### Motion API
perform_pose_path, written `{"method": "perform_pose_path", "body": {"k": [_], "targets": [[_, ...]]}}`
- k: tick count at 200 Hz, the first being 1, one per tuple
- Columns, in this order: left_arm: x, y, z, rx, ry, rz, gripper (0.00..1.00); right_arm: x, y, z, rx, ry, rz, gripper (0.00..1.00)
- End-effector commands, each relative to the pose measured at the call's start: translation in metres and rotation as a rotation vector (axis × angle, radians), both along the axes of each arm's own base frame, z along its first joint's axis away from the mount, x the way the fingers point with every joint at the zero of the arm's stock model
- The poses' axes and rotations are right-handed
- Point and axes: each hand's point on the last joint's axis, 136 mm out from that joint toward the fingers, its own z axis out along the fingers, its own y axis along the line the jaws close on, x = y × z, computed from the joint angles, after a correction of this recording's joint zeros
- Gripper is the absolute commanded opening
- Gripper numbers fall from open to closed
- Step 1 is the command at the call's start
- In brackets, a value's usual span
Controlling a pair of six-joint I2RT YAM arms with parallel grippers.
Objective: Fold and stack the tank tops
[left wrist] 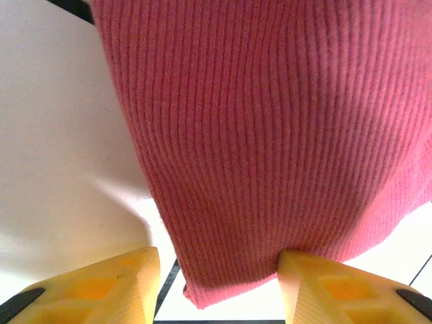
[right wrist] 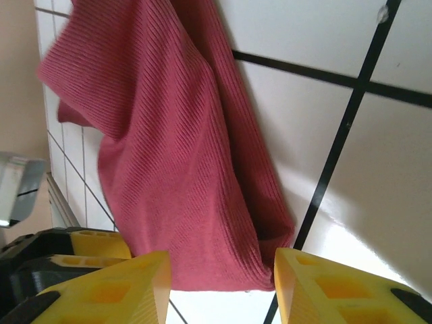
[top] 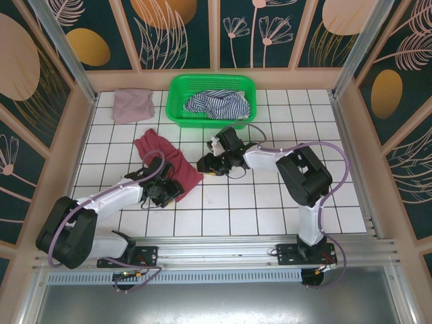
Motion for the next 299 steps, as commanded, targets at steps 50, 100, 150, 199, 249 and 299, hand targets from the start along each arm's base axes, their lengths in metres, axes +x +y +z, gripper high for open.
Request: {"method": "perform_pose_path", "body": {"k": [50, 100, 150, 199, 249, 299], "targets": [[-0.011, -0.006, -0.013, -0.025, 0.03, -0.009, 0.42, -0.014, 0.004, -0.03, -0.05, 0.022, 0.048, 0.44], [-0.004, -0.011, -0.007, -0.026, 0.018, -0.03, 0.16, -0.021, -0.003, -0.029, -0.069, 0.038, 0.049, 0.21], [-0.02, -0.015, 0.011, -0.056, 0.02, -0.067, 0.02, -0.027, -0.018, -0.013, -0.067, 0.038, 0.023, 0.02], [-0.053, -0.056, 0.02, -0.142, 0.046, -0.151, 0.02, -0.056, -0.061, 0.001, -0.118, 0.072, -0.015, 0.0], [-0.074, -0.103, 0.049, -0.217, 0.031, -0.231, 0.04, -0.084, -0.115, 0.029, -0.179, 0.101, -0.052, 0.0], [-0.106, -0.157, 0.064, -0.299, 0.074, -0.293, 0.04, -0.108, -0.148, 0.039, -0.22, 0.132, -0.06, 0.0]]}}
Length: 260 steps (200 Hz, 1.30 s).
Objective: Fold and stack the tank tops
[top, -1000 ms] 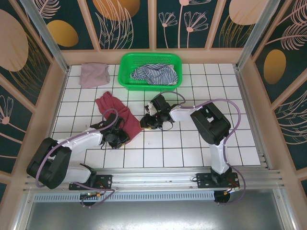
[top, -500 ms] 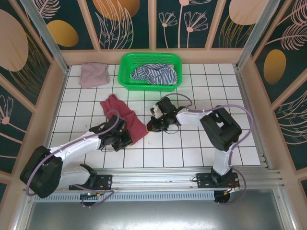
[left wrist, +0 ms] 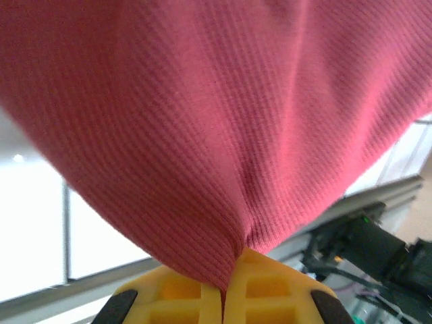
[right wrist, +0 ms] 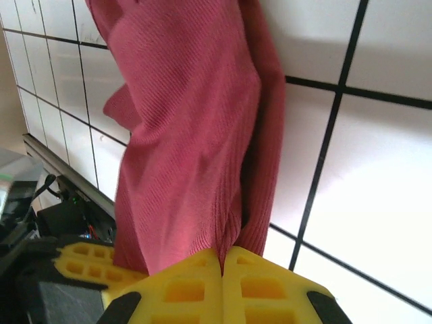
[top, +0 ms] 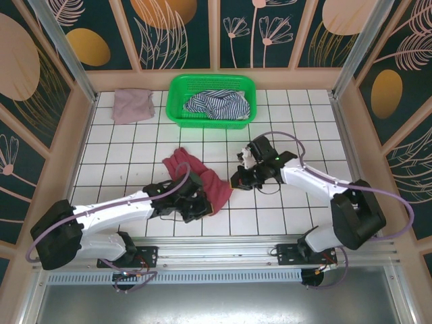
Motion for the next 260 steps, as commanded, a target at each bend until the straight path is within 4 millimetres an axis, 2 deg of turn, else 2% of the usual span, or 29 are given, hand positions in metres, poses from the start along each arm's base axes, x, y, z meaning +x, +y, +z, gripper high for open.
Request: {"method": "perform_pose_path", "body": {"k": [1, 14, 40, 68, 84, 105, 125, 150, 165, 192, 227, 260], "targets": [[-0.017, -0.023, 0.005, -0.037, 0.063, 0.005, 0.04, -0.026, -0.029, -0.014, -0.087, 0.069, 0.005, 0.0], [-0.028, -0.03, 0.003, -0.048, 0.083, -0.003, 0.04, -0.03, -0.042, -0.016, -0.102, 0.08, -0.015, 0.0], [-0.047, -0.045, 0.004, -0.065, 0.104, -0.045, 0.04, -0.047, -0.051, -0.016, -0.11, 0.101, -0.009, 0.0], [-0.046, -0.065, 0.018, -0.099, 0.08, -0.066, 0.04, -0.056, -0.057, -0.008, -0.107, 0.091, -0.011, 0.0], [-0.044, -0.068, 0.026, -0.095, 0.064, -0.078, 0.04, -0.044, -0.057, 0.007, -0.079, 0.058, -0.038, 0.0], [-0.041, -0.059, 0.032, -0.072, 0.055, -0.042, 0.05, -0.026, -0.045, 0.028, -0.035, 0.012, -0.031, 0.0], [-0.033, -0.042, 0.031, -0.081, 0.072, 0.022, 0.05, -0.013, -0.029, 0.039, 0.02, 0.005, -0.023, 0.0], [-0.007, -0.022, 0.038, -0.054, 0.035, 0.057, 0.06, 0.005, -0.011, 0.049, 0.069, -0.006, -0.009, 0.0], [0.002, -0.013, 0.041, -0.047, 0.03, 0.067, 0.06, 0.016, 0.0, 0.055, 0.082, -0.026, 0.008, 0.0], [0.009, 0.006, 0.041, -0.042, 0.038, 0.104, 0.07, 0.031, 0.024, 0.06, 0.113, -0.042, 0.029, 0.0], [0.032, 0.03, 0.038, -0.029, 0.018, 0.162, 0.08, 0.054, 0.052, 0.057, 0.133, -0.044, 0.034, 0.0], [0.05, 0.034, 0.042, -0.043, -0.007, 0.169, 0.08, 0.073, 0.075, 0.059, 0.159, -0.07, 0.042, 0.0]]}}
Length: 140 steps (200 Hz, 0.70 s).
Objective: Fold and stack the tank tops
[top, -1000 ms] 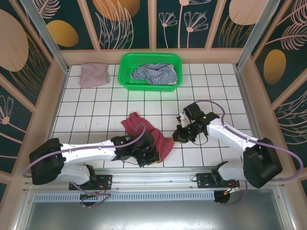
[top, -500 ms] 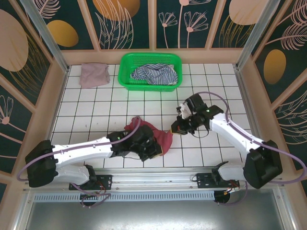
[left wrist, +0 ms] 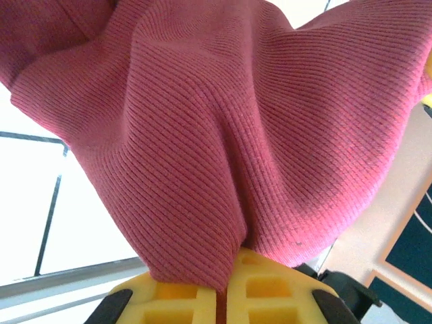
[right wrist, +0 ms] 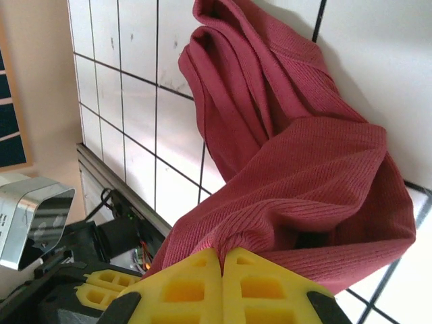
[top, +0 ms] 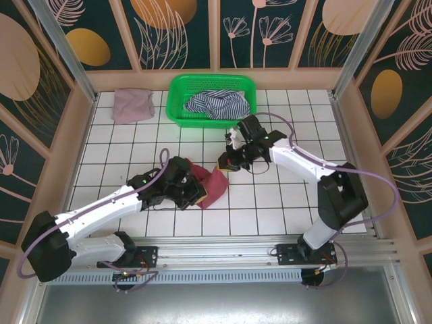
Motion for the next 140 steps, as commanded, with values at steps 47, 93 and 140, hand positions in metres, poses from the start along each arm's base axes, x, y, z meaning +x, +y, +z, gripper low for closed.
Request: {"method": "perform_pose_path", "body": {"k": [47, 93, 140], "targets": [[0.026, 0.032, 0.001, 0.059, -0.017, 0.003, 0.09, 0.035, 0.046, 0.017, 0.104, -0.068, 0.008, 0.0], [0.033, 0.02, 0.021, 0.042, -0.045, -0.059, 0.06, 0.031, 0.033, 0.018, 0.095, -0.071, -0.009, 0.0], [-0.011, -0.027, 0.017, -0.021, 0.011, -0.15, 0.06, 0.002, -0.019, 0.005, 0.026, -0.026, -0.056, 0.0]]}}
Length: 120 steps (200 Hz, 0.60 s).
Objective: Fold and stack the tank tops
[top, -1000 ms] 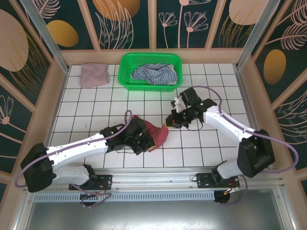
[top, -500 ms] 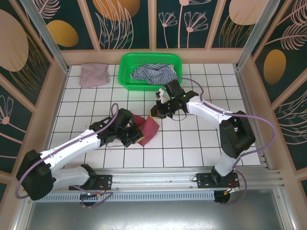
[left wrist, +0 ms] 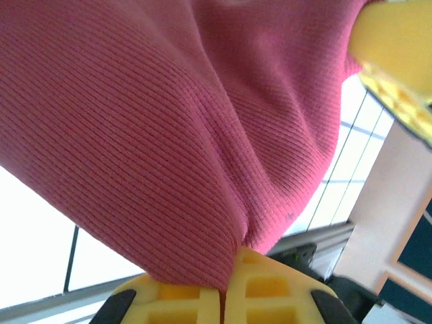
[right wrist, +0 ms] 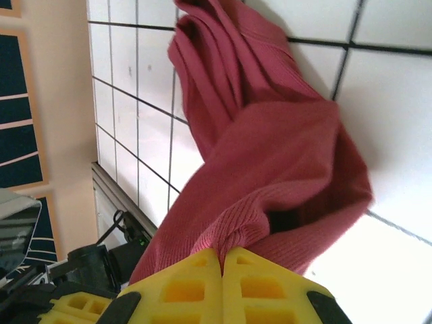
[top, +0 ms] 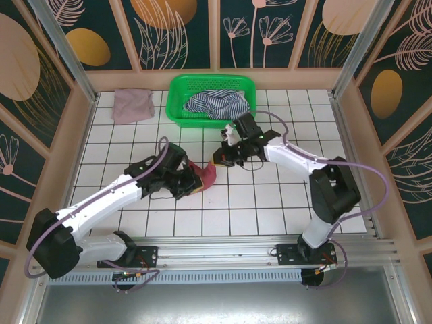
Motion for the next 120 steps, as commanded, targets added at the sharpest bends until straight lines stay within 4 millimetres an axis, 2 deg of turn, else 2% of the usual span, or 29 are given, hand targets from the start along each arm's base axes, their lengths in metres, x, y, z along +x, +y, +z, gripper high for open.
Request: {"method": "perform_pose_path", "body": {"k": [1, 19, 23, 38, 59, 78, 92, 105, 120], "targets": [[-0.027, -0.031, -0.001, -0.051, 0.045, -0.065, 0.06, -0.014, -0.027, 0.008, -0.019, -0.01, -0.02, 0.0], [-0.042, -0.048, -0.003, -0.073, 0.057, -0.085, 0.06, -0.032, -0.044, 0.006, -0.04, 0.007, -0.018, 0.0], [-0.045, -0.051, -0.002, -0.079, 0.059, -0.088, 0.06, -0.029, -0.054, 0.006, -0.043, 0.011, -0.047, 0.0], [-0.055, -0.065, 0.001, -0.104, 0.063, -0.106, 0.06, -0.041, -0.069, 0.004, -0.058, 0.031, -0.059, 0.0], [-0.072, -0.097, 0.011, -0.163, 0.073, -0.157, 0.05, -0.053, -0.081, 0.013, -0.069, 0.033, -0.063, 0.0], [-0.074, -0.118, 0.019, -0.202, 0.066, -0.178, 0.06, -0.056, -0.09, 0.022, -0.082, 0.028, -0.072, 0.0], [-0.074, -0.115, 0.014, -0.178, 0.065, -0.179, 0.05, -0.053, -0.091, 0.025, -0.079, 0.025, -0.079, 0.0], [-0.076, -0.099, 0.001, -0.156, 0.092, -0.143, 0.05, -0.048, -0.083, 0.026, -0.058, 0.027, -0.071, 0.0], [-0.063, -0.079, 0.001, -0.161, 0.085, -0.078, 0.05, -0.038, -0.067, 0.028, -0.042, 0.015, -0.054, 0.0]]}}
